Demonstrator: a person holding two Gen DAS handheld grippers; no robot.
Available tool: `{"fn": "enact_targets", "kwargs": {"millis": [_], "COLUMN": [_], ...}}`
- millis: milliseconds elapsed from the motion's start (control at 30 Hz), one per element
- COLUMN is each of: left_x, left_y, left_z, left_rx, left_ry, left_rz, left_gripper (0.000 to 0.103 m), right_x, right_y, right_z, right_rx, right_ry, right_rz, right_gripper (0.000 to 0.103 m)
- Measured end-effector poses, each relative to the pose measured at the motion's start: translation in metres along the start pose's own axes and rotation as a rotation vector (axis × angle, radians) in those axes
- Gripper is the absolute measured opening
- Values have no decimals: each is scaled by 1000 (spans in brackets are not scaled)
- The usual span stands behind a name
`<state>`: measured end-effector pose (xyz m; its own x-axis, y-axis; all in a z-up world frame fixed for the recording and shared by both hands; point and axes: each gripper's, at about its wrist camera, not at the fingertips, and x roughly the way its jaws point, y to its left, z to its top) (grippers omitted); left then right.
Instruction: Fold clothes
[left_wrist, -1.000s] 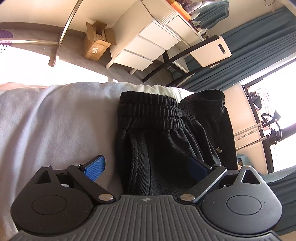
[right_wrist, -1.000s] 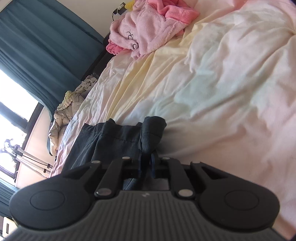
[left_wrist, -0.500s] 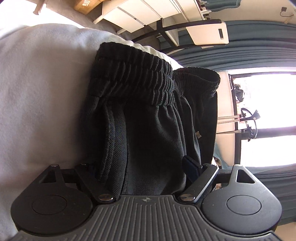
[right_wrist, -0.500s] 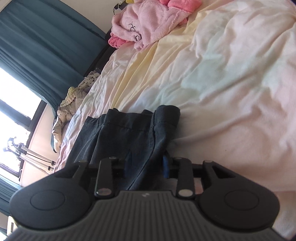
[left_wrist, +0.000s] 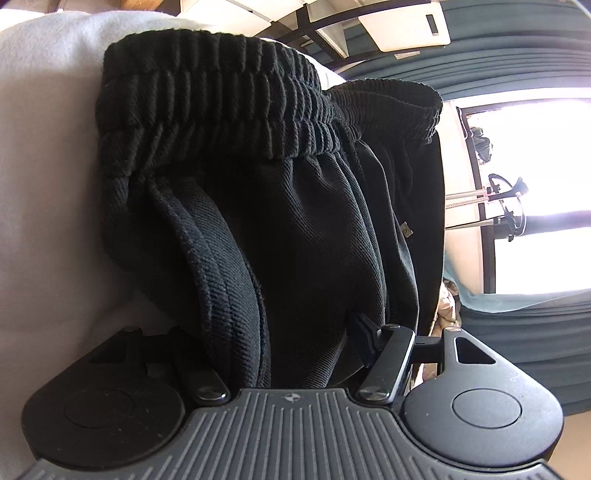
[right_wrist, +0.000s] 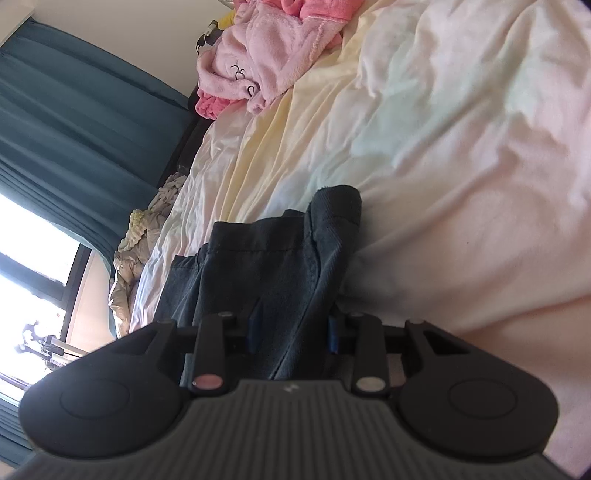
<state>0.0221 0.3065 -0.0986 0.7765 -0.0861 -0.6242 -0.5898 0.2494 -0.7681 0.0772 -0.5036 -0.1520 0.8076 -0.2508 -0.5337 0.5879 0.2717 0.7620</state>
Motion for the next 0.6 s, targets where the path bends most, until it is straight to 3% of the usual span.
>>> {"fn": "enact_targets", "kwargs": {"millis": [67,133,233,400,600], "left_x": [-3,-7,-16,-56,-84], "left_y": [-5,-11,-17,-39,-64], "left_z": [-8,-12,-14,-12,0], "left_rx": [6,18,27,89,126], "left_ry": [-36,-67,-105,-189,-208], "left_rz": [43,64,64,-12,-106], "left_gripper": [47,30,10,6,6], "right_x": [4,7,9,-7,-50], "right_y": [-1,-1,-2,6,30], "right_z": [0,1,2,11,22], "right_rx": [10,9,28,49,19], "right_ry": [10,22,31,4,-74], "right_rz": [10,18,31,111,225], "right_gripper": [33,26,10,5,5]}}
